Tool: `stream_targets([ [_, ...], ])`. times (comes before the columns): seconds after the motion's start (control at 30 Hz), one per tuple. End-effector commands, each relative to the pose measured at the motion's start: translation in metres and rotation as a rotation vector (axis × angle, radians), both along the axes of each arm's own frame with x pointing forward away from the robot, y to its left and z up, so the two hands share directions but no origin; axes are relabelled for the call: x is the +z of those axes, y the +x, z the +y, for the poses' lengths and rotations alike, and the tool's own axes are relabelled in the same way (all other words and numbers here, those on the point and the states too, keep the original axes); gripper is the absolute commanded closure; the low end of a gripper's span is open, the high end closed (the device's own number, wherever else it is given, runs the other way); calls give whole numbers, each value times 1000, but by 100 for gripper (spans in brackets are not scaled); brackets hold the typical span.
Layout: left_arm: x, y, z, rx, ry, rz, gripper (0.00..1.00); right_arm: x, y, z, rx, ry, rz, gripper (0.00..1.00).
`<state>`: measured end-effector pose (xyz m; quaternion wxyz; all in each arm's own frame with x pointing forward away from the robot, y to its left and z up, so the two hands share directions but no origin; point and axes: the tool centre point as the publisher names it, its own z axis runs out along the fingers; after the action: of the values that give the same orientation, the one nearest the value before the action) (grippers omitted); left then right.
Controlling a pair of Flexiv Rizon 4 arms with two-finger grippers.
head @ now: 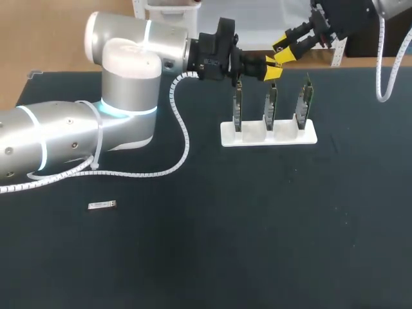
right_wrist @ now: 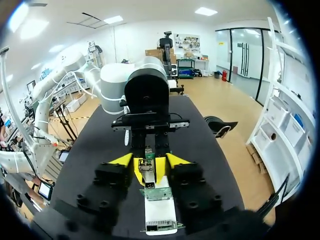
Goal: Pick up the optical module with the left hand, and insert it into the network port with the right hand.
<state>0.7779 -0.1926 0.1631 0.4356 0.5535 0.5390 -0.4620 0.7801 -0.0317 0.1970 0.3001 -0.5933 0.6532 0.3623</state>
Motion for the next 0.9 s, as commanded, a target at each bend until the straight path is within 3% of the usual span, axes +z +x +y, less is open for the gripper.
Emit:
stream_targets([
  [0.03,0,2,-1,-3,3,2,100,-1,0,1,9,-5,-5,100],
  [0.27,0,2,-1,-3,3,2,100,-1,-2,2,17,-6,-5,100],
  [0.3,0,2,-1,-3,3,2,76,-1,-2,2,16,-6,-5,100],
  [0.33,0,2,-1,-3,3,2,23,-1,-2,2,15,-5,-4,100],
  [0.37,0,2,-1,-3,3,2,0,-1,-2,2,14,-5,-4,100],
  [0.7,0,2,-1,-3,3,2,0,1,-1,2,5,1,-12,100],
  [0.9,7,4,2,-6,66,-34,0,4,-1,-2,-4,6,-15,100],
])
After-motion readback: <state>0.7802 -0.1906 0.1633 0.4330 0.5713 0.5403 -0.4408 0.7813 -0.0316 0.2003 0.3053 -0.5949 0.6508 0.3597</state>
